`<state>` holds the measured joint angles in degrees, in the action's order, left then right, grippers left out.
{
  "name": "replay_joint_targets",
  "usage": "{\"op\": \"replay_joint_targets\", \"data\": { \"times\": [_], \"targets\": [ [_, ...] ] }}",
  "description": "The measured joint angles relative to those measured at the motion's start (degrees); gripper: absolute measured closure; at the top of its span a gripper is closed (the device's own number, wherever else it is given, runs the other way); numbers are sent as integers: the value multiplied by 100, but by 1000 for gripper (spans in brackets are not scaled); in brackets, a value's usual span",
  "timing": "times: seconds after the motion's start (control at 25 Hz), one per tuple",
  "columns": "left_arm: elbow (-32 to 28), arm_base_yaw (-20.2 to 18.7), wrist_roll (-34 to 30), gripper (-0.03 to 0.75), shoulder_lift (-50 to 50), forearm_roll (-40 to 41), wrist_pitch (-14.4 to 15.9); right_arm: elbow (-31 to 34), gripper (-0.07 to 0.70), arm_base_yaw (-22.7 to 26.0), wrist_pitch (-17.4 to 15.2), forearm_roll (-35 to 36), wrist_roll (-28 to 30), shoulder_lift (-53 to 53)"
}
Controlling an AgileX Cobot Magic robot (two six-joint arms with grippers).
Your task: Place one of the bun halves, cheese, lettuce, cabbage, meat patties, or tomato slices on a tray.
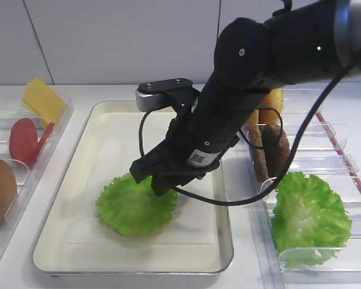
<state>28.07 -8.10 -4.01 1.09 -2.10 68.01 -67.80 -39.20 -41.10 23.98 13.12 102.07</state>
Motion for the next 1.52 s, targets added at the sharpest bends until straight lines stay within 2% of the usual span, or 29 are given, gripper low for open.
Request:
{"op": "replay_joint_targets", "data": {
  "times": [0.16, 0.48, 0.64, 0.76, 0.88, 1.16, 1.36, 1.52],
  "targets": [
    [0, 0, 0, 243, 0, 0, 0, -329, 252, 0, -438, -284, 0, -10],
    [0, 0, 0, 243, 0, 0, -3, -1149, 252, 0, -1816, -1236, -13, -54],
    [0, 0, 0, 243, 0, 0, -3, -1176, 252, 42, -2162, -1669, -82, -351],
    [0, 0, 0, 243, 0, 0, -3, -1176, 252, 260, -2202, -1723, -96, -672],
    [0, 0, 0, 243, 0, 0, -13, -1176, 252, 694, -2265, -1691, -100, -981],
    [0, 0, 0, 243, 0, 0, -13, -1129, 252, 2087, -2389, -1410, 174, -1668],
    [0, 0, 0, 243, 0, 0, -13, -646, 252, 2809, -2378, -1358, 255, -2307],
    [0, 0, 0, 243, 0, 0, -13, -120, 252, 3257, -2207, -1346, 281, -3005]
  ]
}}
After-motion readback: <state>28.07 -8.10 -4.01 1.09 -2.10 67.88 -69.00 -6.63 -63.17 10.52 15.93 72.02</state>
